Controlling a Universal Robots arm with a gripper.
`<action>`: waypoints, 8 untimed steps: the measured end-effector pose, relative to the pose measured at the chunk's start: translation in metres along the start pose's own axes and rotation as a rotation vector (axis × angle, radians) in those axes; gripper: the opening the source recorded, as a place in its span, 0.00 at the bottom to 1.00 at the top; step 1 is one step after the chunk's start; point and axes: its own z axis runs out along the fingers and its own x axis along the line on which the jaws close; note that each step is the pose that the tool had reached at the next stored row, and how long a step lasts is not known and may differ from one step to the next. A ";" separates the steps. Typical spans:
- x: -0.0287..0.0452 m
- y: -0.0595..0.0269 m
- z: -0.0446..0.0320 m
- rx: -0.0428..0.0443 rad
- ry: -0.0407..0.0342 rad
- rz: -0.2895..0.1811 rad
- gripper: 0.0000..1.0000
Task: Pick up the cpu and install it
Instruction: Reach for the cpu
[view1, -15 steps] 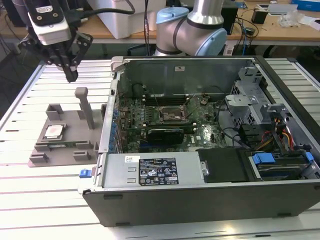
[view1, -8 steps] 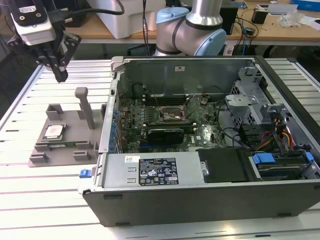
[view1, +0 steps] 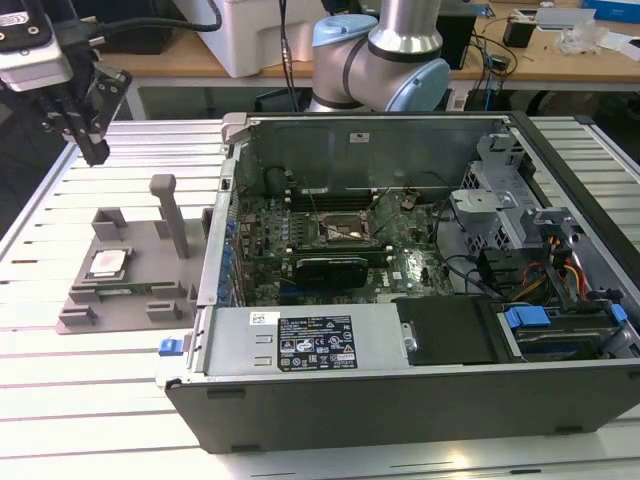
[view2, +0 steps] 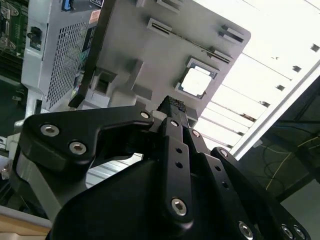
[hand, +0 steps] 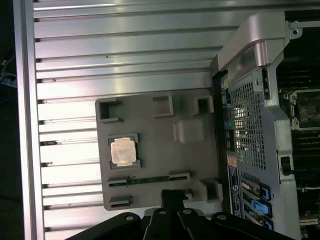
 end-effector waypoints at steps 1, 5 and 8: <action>0.0027 -0.0002 0.0000 0.0000 0.0000 0.000 0.11; 0.0174 -0.0008 -0.0001 0.0000 0.0001 0.000 0.11; 0.0291 -0.0015 -0.0003 0.0000 0.0000 0.000 0.11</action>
